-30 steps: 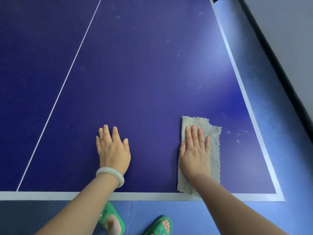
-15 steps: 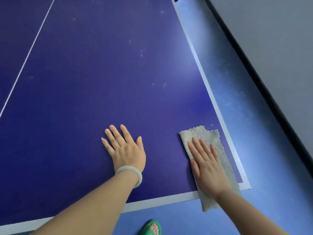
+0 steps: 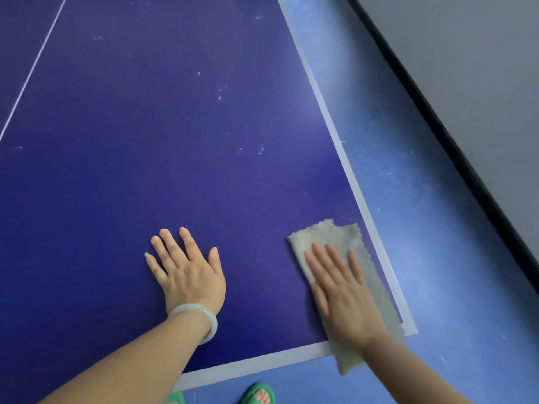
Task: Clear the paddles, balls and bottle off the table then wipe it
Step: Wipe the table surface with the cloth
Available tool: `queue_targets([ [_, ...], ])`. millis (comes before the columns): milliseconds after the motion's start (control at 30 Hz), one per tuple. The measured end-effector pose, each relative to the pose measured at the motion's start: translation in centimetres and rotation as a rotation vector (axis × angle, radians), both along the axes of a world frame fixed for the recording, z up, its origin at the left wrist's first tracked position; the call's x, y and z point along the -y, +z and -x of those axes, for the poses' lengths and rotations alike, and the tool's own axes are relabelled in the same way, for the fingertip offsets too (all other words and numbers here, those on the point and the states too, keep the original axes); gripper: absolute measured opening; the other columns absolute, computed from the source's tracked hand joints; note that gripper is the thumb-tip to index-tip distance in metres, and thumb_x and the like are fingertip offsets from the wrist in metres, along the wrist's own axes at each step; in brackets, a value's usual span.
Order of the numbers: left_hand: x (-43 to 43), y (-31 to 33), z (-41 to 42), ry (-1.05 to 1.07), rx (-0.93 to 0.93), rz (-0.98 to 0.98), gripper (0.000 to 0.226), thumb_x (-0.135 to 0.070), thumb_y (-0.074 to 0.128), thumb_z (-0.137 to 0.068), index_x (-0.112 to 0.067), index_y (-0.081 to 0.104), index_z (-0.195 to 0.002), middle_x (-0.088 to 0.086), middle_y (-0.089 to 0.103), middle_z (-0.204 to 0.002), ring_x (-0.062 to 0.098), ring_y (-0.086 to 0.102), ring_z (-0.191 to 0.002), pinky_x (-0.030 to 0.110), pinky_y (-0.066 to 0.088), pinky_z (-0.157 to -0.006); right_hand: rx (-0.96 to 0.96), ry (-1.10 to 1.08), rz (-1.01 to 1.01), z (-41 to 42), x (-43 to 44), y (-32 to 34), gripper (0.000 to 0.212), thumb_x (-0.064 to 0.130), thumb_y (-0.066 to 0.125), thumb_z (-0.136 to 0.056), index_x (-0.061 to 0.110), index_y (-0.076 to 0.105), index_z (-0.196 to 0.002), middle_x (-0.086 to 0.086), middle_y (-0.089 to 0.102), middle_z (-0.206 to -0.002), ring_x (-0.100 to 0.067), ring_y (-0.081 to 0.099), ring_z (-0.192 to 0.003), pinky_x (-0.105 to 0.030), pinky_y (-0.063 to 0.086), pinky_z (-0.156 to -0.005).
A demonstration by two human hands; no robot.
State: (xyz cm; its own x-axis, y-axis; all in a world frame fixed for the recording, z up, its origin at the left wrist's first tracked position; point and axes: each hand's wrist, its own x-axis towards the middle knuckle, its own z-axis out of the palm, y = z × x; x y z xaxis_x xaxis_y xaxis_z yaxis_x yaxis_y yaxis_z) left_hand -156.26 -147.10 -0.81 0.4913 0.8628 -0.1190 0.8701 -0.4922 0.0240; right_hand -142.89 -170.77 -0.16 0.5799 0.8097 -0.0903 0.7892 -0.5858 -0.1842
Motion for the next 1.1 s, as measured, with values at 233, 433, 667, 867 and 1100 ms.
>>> queue_targets([
  [233,0.0,-0.1,-0.1,0.004,-0.021,-0.024,0.078,-0.051,0.006,-0.092,-0.006,0.013,-0.155,0.024,0.010,-0.160,0.039,0.003,-0.150,0.055,0.004,-0.120,-0.067,-0.486,0.103,-9.6,-6.0,0.0,0.055,0.040,0.017,-0.103,0.036,0.002,-0.156,0.014,-0.003,-0.164,-0.012,-0.005,-0.151,-0.062,0.002,-0.117],
  [433,0.0,0.0,-0.1,0.002,-0.030,-0.022,0.077,-0.051,0.008,-0.093,-0.006,0.013,-0.155,0.024,0.010,-0.161,0.039,0.003,-0.150,0.055,0.005,-0.120,0.037,-0.261,0.094,-1.8,-5.1,0.2,0.057,0.043,0.015,-0.102,0.031,0.007,-0.157,0.009,0.002,-0.165,-0.017,-0.003,-0.152,-0.063,-0.001,-0.117],
  [667,-0.1,-0.1,0.1,-0.005,-0.039,-0.020,0.075,-0.049,0.019,-0.095,-0.004,0.018,-0.154,0.026,0.014,-0.159,0.041,0.008,-0.149,0.057,0.006,-0.120,-0.023,0.000,0.047,-1.0,-0.5,0.1,0.054,0.040,0.022,-0.104,0.032,0.014,-0.157,0.013,0.010,-0.164,-0.015,0.006,-0.152,-0.051,0.004,-0.120],
  [867,-0.1,-0.3,0.1,-0.005,-0.006,-0.044,0.073,-0.046,0.028,-0.095,-0.002,0.023,-0.152,0.028,0.018,-0.157,0.042,0.012,-0.148,0.058,0.010,-0.120,0.007,-0.075,0.097,-12.8,-5.9,0.2,0.053,0.037,0.021,-0.105,0.039,0.003,-0.156,0.019,-0.003,-0.163,-0.009,-0.007,-0.151,-0.049,-0.005,-0.121],
  [1100,0.1,0.1,-0.4,0.021,-0.006,-0.042,0.067,-0.043,0.026,-0.099,-0.003,0.021,-0.153,0.026,0.015,-0.159,0.040,0.011,-0.148,0.058,0.011,-0.119,-0.005,-0.009,0.067,-8.7,-9.8,0.5,0.055,0.039,0.015,-0.104,0.031,0.006,-0.157,0.009,0.002,-0.165,-0.016,-0.005,-0.152,-0.054,0.000,-0.121],
])
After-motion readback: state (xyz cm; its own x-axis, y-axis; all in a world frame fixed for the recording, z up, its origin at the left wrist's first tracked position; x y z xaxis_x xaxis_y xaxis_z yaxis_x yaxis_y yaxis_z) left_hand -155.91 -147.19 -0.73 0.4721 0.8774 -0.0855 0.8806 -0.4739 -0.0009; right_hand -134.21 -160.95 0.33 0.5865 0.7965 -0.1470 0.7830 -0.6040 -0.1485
